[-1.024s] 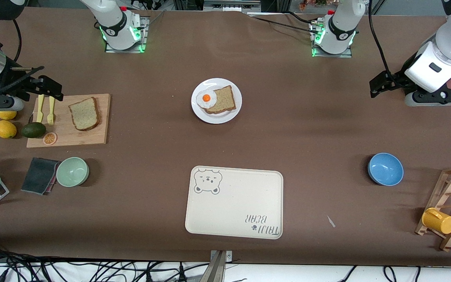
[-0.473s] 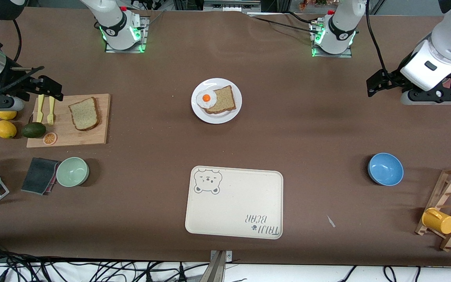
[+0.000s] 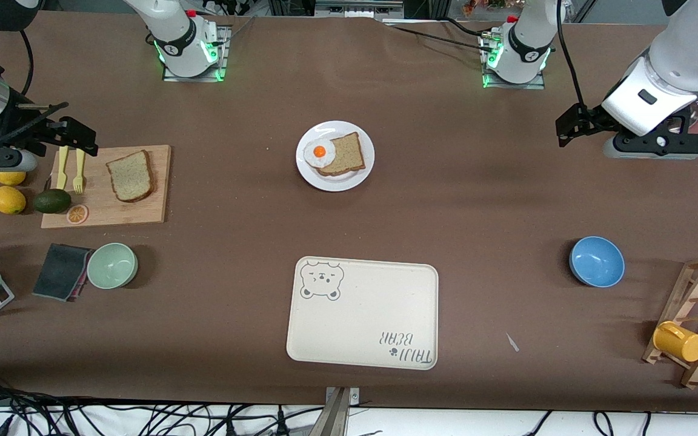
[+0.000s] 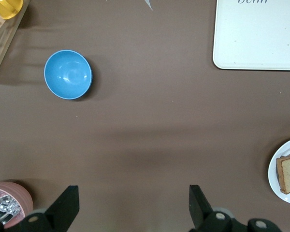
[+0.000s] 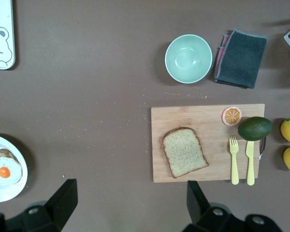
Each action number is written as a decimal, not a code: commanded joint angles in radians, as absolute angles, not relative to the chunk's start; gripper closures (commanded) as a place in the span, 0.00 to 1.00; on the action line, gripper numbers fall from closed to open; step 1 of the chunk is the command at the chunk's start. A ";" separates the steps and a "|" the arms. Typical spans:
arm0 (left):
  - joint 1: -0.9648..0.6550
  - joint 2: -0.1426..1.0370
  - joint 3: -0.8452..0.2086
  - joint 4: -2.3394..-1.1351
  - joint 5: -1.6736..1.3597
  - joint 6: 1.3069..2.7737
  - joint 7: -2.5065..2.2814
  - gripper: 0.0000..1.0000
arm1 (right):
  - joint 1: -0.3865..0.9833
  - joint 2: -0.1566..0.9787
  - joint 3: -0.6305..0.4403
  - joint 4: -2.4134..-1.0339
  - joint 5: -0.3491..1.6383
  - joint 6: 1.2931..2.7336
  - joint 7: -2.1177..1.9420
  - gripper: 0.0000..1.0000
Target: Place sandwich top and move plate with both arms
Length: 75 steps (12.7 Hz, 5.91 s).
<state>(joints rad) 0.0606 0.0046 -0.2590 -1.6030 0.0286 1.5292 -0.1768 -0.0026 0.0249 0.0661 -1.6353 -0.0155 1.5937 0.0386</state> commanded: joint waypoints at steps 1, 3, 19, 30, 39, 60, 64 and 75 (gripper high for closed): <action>0.060 0.002 -0.267 -1.586 0.055 1.513 -0.179 0.00 | -0.005 0.021 0.071 -1.632 -0.031 1.589 0.052 0.00; 0.058 0.002 -0.279 -1.577 0.055 1.511 -0.179 0.00 | -0.005 0.021 0.071 -1.632 -0.029 1.589 0.051 0.00; 0.071 0.003 -0.296 -1.566 0.054 1.514 -0.175 0.00 | -0.005 0.021 0.071 -1.632 -0.031 1.588 0.051 0.00; 0.072 0.002 -0.296 -1.566 0.046 1.508 -0.183 0.00 | -0.005 0.023 0.071 -1.631 -0.029 1.589 0.051 0.00; 0.072 0.002 -0.293 -1.566 0.043 1.508 -0.183 0.00 | 0.164 0.198 0.081 -1.681 -0.183 1.587 0.116 0.00; 0.091 0.002 -0.284 -1.568 0.038 1.506 -0.172 0.00 | 0.152 0.250 -0.146 -2.398 -0.316 2.390 0.055 0.52; 0.089 0.003 -0.284 -1.568 0.037 1.508 -0.173 0.00 | 0.152 0.279 -0.170 -2.396 -0.316 2.422 0.022 0.69; 0.089 0.003 -0.287 -1.568 0.037 1.508 -0.173 0.00 | 0.164 0.282 -0.161 -2.275 -0.305 2.254 0.026 1.00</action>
